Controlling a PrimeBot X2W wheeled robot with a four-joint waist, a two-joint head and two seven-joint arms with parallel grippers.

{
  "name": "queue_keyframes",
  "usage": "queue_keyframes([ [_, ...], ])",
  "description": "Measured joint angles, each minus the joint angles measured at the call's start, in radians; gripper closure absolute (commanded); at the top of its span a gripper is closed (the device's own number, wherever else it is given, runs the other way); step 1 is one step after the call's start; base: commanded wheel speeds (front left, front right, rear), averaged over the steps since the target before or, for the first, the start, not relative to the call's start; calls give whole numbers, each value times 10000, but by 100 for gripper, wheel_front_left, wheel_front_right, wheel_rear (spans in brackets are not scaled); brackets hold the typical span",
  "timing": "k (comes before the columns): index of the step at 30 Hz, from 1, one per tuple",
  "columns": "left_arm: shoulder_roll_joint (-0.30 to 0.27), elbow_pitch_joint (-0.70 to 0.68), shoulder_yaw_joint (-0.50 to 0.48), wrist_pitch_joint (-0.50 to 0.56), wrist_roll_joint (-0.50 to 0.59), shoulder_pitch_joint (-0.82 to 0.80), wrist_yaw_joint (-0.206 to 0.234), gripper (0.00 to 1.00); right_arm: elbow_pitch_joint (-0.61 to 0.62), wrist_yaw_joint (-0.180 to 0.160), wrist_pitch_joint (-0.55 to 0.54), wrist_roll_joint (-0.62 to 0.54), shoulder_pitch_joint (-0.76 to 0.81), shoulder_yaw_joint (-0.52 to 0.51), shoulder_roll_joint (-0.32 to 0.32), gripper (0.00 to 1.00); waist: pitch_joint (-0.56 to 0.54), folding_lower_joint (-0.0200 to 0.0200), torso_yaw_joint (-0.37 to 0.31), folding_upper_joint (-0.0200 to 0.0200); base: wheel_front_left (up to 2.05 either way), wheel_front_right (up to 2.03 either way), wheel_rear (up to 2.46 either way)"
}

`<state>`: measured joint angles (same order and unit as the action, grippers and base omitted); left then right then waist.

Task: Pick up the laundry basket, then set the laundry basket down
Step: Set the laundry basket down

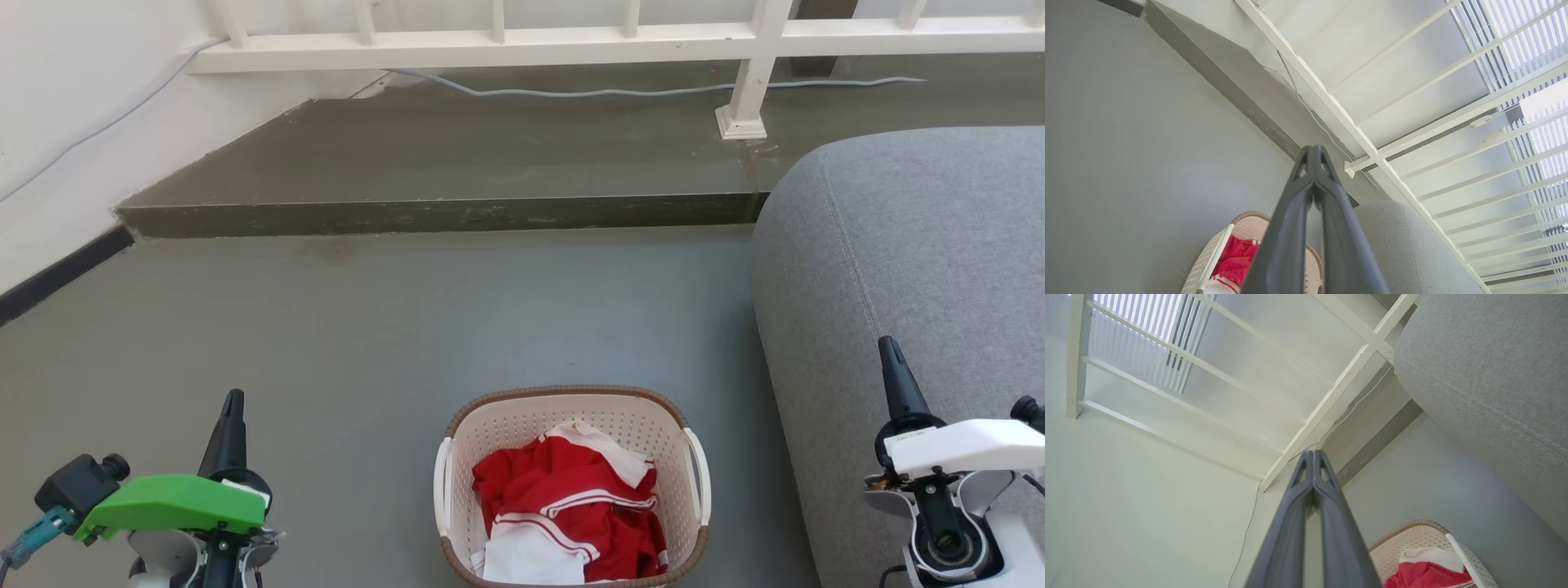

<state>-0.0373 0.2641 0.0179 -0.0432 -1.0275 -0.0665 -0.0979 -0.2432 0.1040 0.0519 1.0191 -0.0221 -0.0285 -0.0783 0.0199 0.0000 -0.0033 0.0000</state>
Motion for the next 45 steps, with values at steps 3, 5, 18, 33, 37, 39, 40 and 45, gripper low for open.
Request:
queue_keyframes([
  [3,2,19,-84,90,-341,0,-2,100,-17,2,-102,391,-18,-58,19,100,-11,0,2,0,0,0,0],
  [5,2,23,-132,176,-610,0,-6,100,-40,2,-178,629,-53,-107,40,100,-19,0,3,0,0,0,0],
  [18,4,65,-420,616,-2194,-2,-111,100,-119,15,-633,2263,-132,-408,155,100,-68,0,13,0,0,0,0],
  [33,8,102,-734,1122,-3950,-4,-167,100,-234,98,-1116,4034,-255,-734,253,100,-121,0,22,0,0,0,0],
  [37,8,117,-813,1229,-4441,-5,-201,100,-247,100,-1256,4543,-324,-832,303,100,-136,0,26,0,0,0,0],
  [39,10,121,-849,1315,-4677,-5,-211,100,-270,100,-1327,4763,-324,-886,318,100,-144,0,27,0,0,0,0],
  [40,10,123,-863,1325,-4786,-5,-215,100,-278,102,-1346,4895,-324,-911,330,100,-148,0,28,0,0,0,0],
  [45,12,130,-984,1534,-5411,-6,-221,100,-307,104,-1538,5520,-331,-1014,366,100,-167,0,32,0,0,0,0],
])
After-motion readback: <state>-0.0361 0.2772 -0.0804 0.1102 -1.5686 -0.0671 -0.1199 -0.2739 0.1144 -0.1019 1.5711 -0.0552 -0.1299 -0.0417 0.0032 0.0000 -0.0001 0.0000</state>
